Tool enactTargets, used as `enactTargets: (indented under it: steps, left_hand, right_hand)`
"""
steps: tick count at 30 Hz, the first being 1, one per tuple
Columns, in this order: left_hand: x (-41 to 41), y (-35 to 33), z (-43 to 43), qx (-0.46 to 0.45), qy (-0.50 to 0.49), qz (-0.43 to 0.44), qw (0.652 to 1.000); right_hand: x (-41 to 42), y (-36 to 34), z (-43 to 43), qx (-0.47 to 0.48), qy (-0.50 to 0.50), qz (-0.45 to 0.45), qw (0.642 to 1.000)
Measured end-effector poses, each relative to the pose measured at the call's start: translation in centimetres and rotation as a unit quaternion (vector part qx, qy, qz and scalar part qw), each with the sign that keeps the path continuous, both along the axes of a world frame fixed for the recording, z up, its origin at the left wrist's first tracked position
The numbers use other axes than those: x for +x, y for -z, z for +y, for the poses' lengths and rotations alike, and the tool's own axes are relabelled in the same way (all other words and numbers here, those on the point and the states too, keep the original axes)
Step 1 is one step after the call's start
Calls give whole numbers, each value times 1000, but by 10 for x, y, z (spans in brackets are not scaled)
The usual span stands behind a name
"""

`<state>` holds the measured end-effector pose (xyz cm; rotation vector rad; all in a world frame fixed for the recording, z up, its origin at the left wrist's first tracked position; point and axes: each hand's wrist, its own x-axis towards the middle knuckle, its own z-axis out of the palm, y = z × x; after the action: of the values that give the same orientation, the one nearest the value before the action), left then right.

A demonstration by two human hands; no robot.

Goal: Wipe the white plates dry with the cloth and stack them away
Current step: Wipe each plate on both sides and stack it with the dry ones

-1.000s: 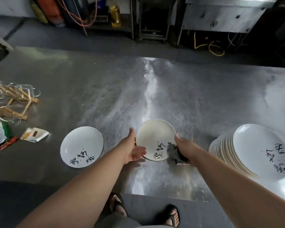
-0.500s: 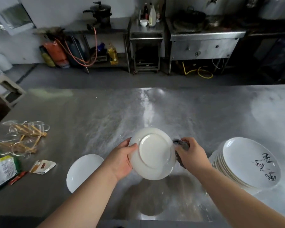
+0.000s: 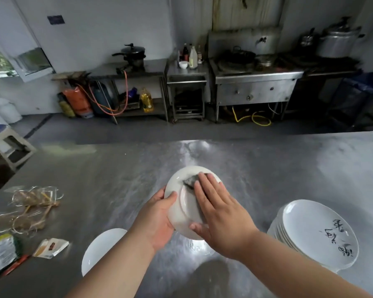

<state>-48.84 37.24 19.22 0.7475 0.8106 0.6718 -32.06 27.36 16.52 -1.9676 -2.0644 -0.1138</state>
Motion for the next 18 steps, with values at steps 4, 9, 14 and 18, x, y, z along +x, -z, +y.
enactTargets:
  steps: [4, 9, 14, 18]
  left_hand:
    - [4, -16, 0, 13, -18, 1, 1000]
    - [5, -36, 3, 42, -16, -46, 998]
    - [-1, -43, 1, 47, -25, -45, 998]
    - [1, -52, -3, 40, -39, -61, 997]
  right_hand:
    - [2, -37, 10, -33, 40, 62, 997]
    - [-18, -37, -11, 45, -99, 49, 993]
    - [0, -49, 5, 35, -14, -9, 999]
    - [-10, -62, 8, 38, -24, 38, 998]
